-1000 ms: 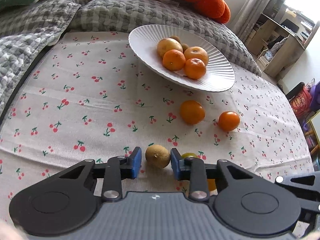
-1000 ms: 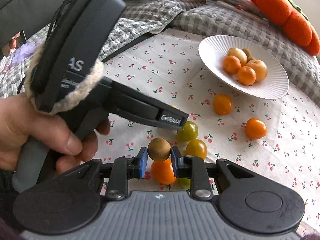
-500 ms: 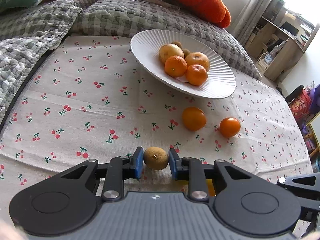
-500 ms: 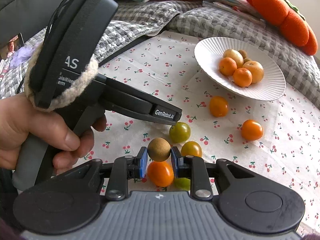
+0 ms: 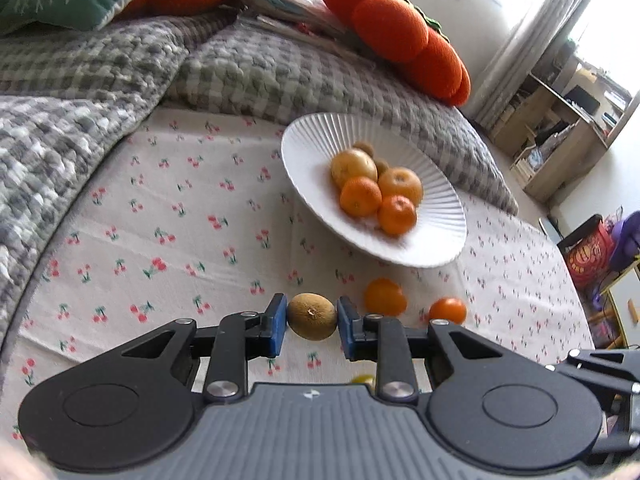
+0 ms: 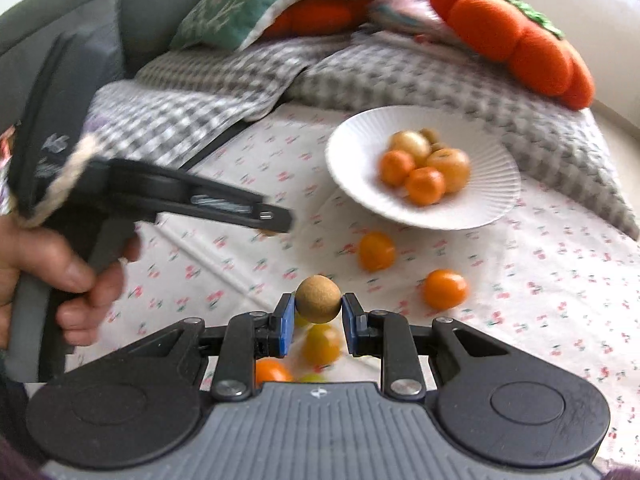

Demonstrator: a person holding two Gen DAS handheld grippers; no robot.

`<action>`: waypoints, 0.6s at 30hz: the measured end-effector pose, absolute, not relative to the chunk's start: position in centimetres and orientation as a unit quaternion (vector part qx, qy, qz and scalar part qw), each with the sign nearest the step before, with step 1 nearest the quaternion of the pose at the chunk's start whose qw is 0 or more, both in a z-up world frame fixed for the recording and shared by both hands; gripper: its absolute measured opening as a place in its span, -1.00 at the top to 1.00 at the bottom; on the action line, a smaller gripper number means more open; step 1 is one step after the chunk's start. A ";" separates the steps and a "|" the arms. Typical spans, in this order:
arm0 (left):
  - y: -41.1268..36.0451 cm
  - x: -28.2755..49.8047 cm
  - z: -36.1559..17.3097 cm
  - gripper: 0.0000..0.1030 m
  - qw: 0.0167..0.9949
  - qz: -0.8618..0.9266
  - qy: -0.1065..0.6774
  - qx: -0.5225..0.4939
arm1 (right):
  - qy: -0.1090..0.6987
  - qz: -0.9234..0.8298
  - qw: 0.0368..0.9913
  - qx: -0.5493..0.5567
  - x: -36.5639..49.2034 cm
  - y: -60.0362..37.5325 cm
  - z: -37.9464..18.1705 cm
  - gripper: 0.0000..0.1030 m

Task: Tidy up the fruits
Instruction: 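Carry the brown fruit in the left gripper to the plate while the right carries its fruit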

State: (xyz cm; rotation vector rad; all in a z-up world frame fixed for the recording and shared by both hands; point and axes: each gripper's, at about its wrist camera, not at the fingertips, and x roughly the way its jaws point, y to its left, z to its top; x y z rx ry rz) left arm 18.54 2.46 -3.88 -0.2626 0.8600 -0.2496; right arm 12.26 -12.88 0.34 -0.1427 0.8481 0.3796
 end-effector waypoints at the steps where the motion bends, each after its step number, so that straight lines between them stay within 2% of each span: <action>1: 2.5 18.7 -3.8 0.55 0.893 -0.120 0.414 -0.128 | 0.406 0.177 0.894 -0.064 12.6 -13.3 0.5 0.56; 18: 0.0 25.0 -2.4 0.55 0.905 -0.128 0.384 -0.132 | 0.371 0.113 0.922 -0.016 19.6 -18.8 -0.4 0.56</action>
